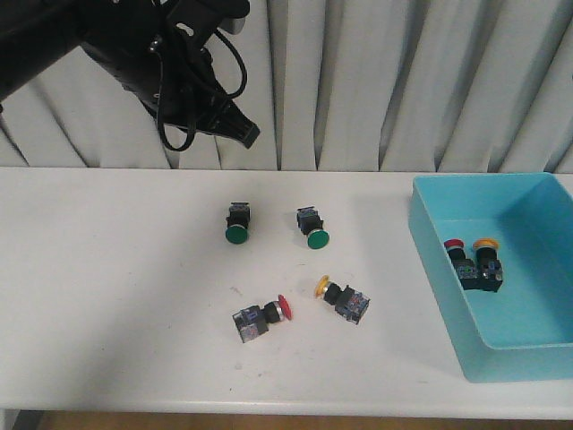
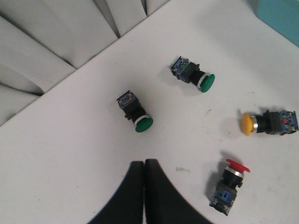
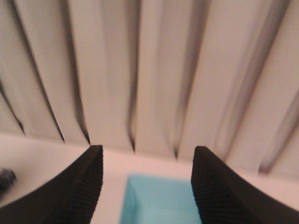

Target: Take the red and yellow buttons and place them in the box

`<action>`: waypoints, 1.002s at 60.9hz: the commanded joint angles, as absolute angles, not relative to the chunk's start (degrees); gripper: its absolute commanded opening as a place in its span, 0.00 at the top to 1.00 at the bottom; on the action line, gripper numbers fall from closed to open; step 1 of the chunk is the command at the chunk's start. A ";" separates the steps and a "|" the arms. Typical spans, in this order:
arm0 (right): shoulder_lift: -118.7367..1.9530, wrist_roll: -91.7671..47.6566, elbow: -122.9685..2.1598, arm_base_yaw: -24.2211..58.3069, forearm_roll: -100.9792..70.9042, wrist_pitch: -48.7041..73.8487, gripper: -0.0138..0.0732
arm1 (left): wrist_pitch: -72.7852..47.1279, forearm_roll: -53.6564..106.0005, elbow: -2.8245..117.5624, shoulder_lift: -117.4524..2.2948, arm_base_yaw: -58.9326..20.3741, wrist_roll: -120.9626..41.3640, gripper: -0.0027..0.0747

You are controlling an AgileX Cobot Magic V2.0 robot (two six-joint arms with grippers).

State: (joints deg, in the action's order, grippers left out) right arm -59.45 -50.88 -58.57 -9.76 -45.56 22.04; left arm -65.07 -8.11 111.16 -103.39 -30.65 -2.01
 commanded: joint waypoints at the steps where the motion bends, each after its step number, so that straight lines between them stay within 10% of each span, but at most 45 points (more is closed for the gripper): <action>1: -51.46 -51.44 -60.02 -6.24 -46.13 21.03 0.43 | -61.77 -6.56 112.48 -100.71 -30.76 -1.64 0.97; 18: -42.92 -47.98 -57.08 -0.92 -40.74 21.64 0.85 | -62.13 -5.57 112.48 -100.71 -30.76 -1.64 0.97; 61: -42.63 -45.90 -53.82 -1.02 -42.48 16.54 0.85 | -61.57 -4.20 112.68 -100.65 -30.76 -1.64 0.97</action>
State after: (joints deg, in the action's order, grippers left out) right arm -42.76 -45.88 -52.48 -0.91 -41.35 20.06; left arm -64.34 -4.36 111.16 -103.39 -30.65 -2.01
